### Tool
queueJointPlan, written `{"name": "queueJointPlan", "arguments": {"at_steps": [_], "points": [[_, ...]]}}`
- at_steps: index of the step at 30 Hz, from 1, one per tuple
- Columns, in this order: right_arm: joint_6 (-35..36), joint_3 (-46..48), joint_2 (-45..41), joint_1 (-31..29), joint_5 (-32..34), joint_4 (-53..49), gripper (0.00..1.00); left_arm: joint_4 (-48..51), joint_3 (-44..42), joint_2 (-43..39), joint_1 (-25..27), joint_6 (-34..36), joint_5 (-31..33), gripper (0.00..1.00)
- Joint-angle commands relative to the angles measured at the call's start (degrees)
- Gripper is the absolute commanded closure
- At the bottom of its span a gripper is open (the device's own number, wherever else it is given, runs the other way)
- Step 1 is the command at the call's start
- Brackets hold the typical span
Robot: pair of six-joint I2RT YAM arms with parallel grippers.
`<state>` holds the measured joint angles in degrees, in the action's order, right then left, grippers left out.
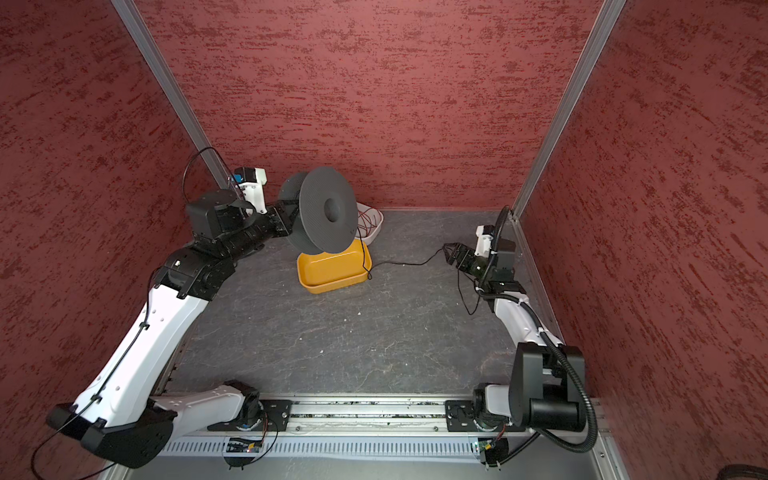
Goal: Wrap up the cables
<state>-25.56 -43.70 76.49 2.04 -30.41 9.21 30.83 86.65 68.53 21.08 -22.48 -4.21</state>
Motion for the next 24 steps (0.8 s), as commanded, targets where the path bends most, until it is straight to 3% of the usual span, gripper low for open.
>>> {"name": "queueJointPlan", "arguments": {"at_steps": [1,10,15,24], "points": [[3.29,1.9,-0.11,-5.04,-1.4,10.66,0.08,-5.36,2.64,0.24,0.89,-0.34,0.12,1.0],[10.09,5.21,4.33,-17.95,-2.52,23.07,0.11,-6.1,2.64,1.42,1.51,-1.78,-1.26,1.0],[10.5,6.15,8.58,-22.16,-6.11,31.29,0.12,-6.08,2.91,1.87,1.5,-2.28,-2.16,1.0],[11.57,4.11,17.12,-27.73,-5.97,35.4,0.16,-5.79,3.08,2.05,1.51,-2.83,-2.23,1.0]]}}
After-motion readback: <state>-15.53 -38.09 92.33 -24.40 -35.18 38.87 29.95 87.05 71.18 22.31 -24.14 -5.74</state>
